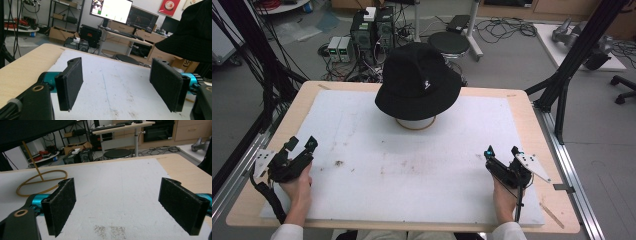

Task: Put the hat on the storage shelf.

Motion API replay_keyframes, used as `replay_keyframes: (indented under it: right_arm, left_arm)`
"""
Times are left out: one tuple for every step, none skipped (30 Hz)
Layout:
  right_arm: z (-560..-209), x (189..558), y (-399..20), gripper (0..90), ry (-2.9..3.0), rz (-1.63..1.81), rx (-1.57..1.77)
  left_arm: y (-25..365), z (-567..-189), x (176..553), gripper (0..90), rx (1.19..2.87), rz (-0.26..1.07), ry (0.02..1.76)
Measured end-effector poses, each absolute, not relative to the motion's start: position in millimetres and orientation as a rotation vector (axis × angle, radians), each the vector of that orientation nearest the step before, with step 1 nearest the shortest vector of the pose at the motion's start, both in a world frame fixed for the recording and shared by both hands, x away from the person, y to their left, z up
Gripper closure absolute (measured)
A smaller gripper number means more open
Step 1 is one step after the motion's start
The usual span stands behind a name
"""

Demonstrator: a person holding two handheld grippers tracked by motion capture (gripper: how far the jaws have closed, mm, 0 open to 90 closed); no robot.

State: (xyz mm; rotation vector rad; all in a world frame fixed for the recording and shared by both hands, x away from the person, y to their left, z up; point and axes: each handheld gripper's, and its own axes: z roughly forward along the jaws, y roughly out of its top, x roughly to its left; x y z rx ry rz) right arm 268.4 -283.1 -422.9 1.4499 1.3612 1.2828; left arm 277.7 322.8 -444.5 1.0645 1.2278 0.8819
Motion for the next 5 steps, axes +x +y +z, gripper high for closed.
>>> replay_keyframes:
  right_arm:
    - [-423.0, 268.6, -283.2, 13.7, 1.362, 1.284, 1.449]
    - [-423.0, 268.6, -283.2, 13.7, 1.363, 1.284, 1.449]
    - [-423.0, 268.6, -283.3, 13.7, 1.363, 1.284, 1.450]
    - [-423.0, 268.6, -283.3, 13.7, 1.363, 1.284, 1.450]
    - [-423.1, 268.5, -283.3, 13.7, 1.362, 1.284, 1.452]
  left_arm:
    - [322.6, -444.6, 277.9, 27.0, 1.064, 0.881, 1.228]
    - [322.6, -444.8, 278.1, 27.1, 1.066, 0.880, 1.229]
    - [322.6, -444.8, 278.1, 27.0, 1.066, 0.880, 1.229]
    - [322.5, -444.8, 278.2, 27.0, 1.066, 0.880, 1.229]
    - [322.5, -444.9, 278.2, 27.1, 1.066, 0.880, 1.229]
